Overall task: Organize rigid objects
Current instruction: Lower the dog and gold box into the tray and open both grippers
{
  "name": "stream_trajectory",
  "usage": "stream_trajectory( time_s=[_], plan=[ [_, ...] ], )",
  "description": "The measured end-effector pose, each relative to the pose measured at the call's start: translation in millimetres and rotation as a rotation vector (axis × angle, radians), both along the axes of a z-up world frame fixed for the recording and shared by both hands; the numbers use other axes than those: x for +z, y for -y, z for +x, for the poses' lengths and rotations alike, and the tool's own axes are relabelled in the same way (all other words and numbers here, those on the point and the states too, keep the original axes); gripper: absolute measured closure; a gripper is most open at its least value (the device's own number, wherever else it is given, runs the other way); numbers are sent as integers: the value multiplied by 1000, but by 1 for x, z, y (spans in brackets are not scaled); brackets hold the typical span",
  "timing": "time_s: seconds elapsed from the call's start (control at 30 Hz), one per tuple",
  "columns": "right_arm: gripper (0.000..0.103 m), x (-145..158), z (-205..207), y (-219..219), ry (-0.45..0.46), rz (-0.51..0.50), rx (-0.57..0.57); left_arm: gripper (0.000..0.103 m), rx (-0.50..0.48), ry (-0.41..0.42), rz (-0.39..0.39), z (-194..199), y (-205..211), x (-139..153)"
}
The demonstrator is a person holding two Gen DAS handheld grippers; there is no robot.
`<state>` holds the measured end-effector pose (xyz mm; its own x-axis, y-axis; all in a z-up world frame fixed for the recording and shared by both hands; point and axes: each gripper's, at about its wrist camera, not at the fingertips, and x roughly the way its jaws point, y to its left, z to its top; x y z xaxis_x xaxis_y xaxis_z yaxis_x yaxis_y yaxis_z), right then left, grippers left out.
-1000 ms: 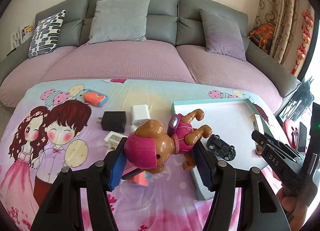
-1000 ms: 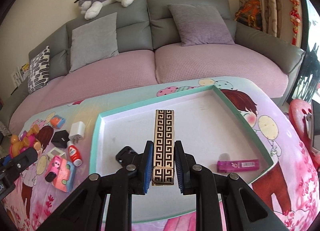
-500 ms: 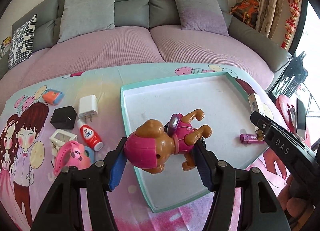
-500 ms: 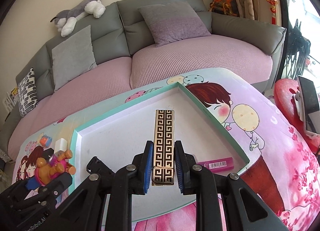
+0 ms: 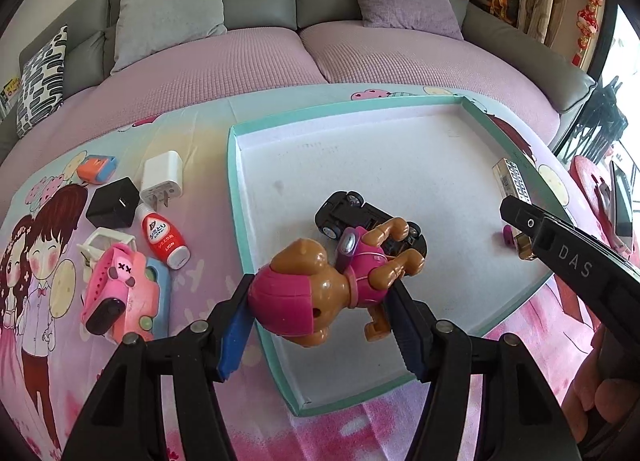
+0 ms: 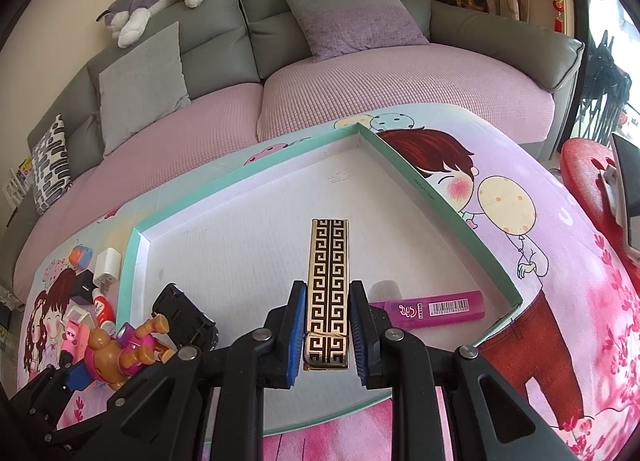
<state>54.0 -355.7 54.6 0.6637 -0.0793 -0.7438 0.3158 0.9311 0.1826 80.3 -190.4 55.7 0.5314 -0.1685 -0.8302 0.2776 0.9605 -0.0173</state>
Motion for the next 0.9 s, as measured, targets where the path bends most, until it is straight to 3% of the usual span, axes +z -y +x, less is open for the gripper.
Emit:
stream_trajectory(
  time_s=[0.77,0.9],
  plan=[
    [80,-10,5,-4,-48,3,29,38,2,-16,25,3,6,0],
    [80,-7,4,-4,-41,3,26,31,0,-1,18,1,5,5]
  ],
)
